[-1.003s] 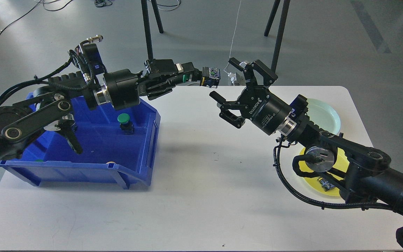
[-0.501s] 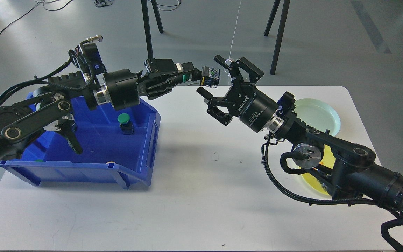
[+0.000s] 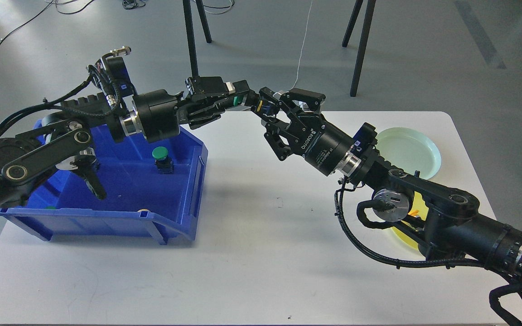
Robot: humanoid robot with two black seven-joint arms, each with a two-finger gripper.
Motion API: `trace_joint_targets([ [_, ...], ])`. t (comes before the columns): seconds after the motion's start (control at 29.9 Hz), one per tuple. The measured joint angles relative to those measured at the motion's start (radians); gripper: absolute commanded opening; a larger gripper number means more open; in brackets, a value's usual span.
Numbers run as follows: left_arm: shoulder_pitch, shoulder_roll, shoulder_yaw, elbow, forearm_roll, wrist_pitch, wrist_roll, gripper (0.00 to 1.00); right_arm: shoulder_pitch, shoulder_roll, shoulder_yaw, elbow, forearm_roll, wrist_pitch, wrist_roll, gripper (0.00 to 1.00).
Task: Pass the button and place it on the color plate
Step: 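Bring the right gripper to the left gripper and grasp the button, then carry the green-topped button with the right gripper over the pale green plate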
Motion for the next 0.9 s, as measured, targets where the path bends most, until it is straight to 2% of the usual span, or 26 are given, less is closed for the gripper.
trace_joint_targets([
  [0.13, 0.0, -0.002, 0.0, 0.0, -0.003, 0.0, 0.0, 0.6, -0.001, 0.002, -0.001, 0.0, 0.0, -0.011, 0.0, 0.01],
  [0.27, 0.0, -0.004, -0.002, -0.004, -0.006, -0.001, 0.0, 0.67, -0.002, 0.001, 0.0, 0.001, 0.001, -0.013, -0.003, 0.01],
  [0.53, 0.0, -0.004, -0.004, -0.003, -0.011, -0.001, -0.002, 0.71, -0.008, -0.017, 0.019, 0.005, 0.001, -0.016, -0.003, 0.01],
  [0.67, 0.0, -0.004, -0.003, -0.001, -0.031, -0.001, -0.002, 0.71, -0.021, -0.099, 0.081, 0.008, 0.002, -0.029, -0.002, 0.01],
  [0.77, 0.0, -0.004, -0.002, 0.0, -0.035, -0.001, -0.001, 0.72, -0.035, -0.189, 0.127, 0.004, -0.007, -0.103, -0.001, 0.01],
  [0.9, 0.001, -0.008, -0.002, 0.014, -0.037, 0.0, -0.001, 0.72, -0.043, -0.304, 0.137, -0.033, -0.139, -0.292, -0.001, 0.01],
])
